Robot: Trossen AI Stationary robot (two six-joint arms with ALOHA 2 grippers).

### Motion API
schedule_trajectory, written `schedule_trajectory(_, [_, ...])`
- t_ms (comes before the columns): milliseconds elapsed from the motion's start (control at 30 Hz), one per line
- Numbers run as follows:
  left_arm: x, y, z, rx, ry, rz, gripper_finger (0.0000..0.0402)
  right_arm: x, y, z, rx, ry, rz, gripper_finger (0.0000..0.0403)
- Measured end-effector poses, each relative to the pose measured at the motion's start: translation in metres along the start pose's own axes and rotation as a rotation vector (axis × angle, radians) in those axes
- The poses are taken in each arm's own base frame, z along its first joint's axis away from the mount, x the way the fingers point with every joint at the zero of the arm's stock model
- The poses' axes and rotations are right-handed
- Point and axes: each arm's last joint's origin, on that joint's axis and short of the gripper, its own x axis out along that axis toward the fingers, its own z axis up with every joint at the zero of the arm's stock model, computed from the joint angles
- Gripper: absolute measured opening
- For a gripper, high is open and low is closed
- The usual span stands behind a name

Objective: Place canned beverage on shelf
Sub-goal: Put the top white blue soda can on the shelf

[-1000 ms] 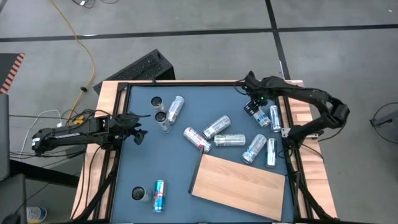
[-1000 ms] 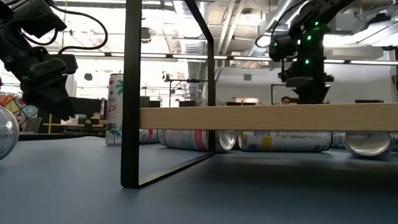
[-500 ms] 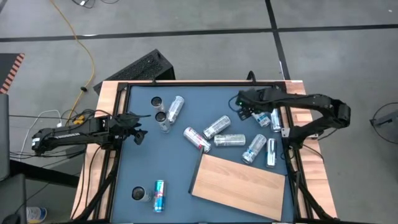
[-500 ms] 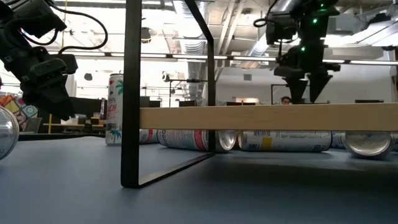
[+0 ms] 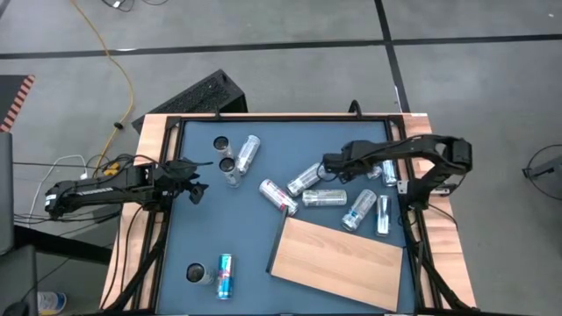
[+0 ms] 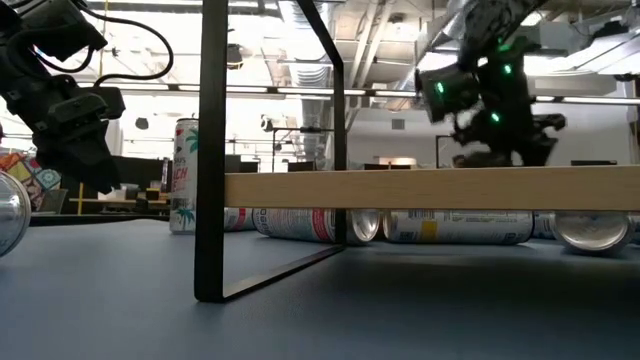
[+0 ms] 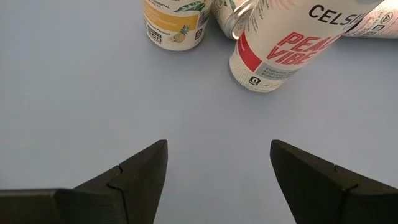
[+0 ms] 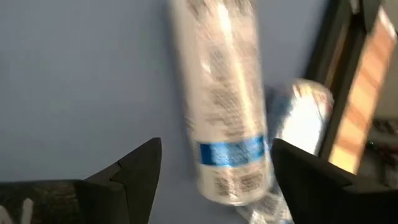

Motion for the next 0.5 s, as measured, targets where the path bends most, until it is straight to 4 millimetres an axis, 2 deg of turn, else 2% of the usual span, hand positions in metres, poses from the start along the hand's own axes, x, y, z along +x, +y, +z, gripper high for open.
schedule_trajectory(133, [0.000,0.001,0.001,0.000,-0.020,0.035,0.0270,0.005,-0.019,0.002,0.039,0.006,0.003,0.0295])
schedule_trajectory(267, [0.000,0.001,0.001,0.000,-0.026,0.046,0.0270,0.005,-0.030,0.012,0.040,-0.025,0.106,0.0295])
schedule_trajectory(400, [0.000,0.001,0.001,0.000,-0.026,0.046,0.0270,0.013,-0.032,0.018,0.017,-0.023,0.221,0.0295])
schedule_trajectory(500, [0.000,0.001,0.001,0.000,-0.027,0.046,0.0270,0.027,-0.031,0.014,0.021,0.019,0.209,0.0295])
